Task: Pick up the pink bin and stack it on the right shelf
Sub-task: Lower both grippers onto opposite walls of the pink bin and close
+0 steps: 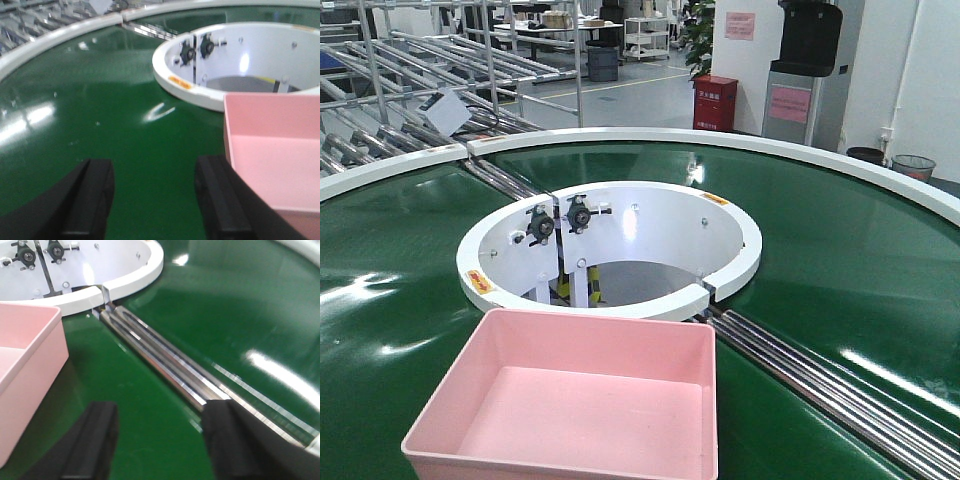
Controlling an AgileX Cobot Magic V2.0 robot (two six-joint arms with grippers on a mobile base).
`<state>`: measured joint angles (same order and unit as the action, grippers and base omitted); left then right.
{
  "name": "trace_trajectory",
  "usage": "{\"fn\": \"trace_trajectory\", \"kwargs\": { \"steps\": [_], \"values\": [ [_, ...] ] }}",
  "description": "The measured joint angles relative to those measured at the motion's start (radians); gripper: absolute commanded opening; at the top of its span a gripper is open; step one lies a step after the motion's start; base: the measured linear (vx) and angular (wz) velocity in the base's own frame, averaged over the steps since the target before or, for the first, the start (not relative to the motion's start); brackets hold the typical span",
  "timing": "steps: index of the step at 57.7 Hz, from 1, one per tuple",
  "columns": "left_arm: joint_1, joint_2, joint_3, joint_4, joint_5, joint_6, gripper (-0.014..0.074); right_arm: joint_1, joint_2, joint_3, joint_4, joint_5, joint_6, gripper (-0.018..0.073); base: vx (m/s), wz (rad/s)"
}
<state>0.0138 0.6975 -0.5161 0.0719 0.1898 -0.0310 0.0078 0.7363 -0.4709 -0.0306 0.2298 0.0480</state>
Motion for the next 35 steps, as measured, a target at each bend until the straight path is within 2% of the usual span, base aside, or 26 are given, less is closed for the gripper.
{"fn": "trace_trajectory", "kwargs": {
  "steps": [5,13,20,25,28,35],
  "values": [
    [0.000,0.077,-0.019,-0.001,0.028,-0.002,0.0511,0.000,0.066,-0.023,0.031,0.031,0.011,0.0533,0.00,0.00],
    [-0.002,0.259,-0.151,-0.056,0.145,0.002,0.0511,0.000,0.254,-0.162,0.071,0.204,0.001,0.0521,0.00,0.00],
    [-0.039,0.438,-0.319,-0.122,0.218,0.084,0.0511,0.007,0.408,-0.304,0.156,0.277,-0.076,0.0519,0.00,0.00],
    [-0.070,0.573,-0.453,-0.175,0.257,0.163,0.0511,0.053,0.516,-0.401,0.218,0.287,-0.130,0.0519,0.00,0.00],
    [-0.083,0.659,-0.536,-0.208,0.288,0.199,0.0511,0.111,0.584,-0.465,0.241,0.287,-0.137,0.0519,0.00,0.00],
    [-0.097,0.840,-0.716,-0.263,0.380,0.244,0.0511,0.205,0.751,-0.593,0.259,0.286,-0.066,0.0519,0.00,0.00]
  ]
}}
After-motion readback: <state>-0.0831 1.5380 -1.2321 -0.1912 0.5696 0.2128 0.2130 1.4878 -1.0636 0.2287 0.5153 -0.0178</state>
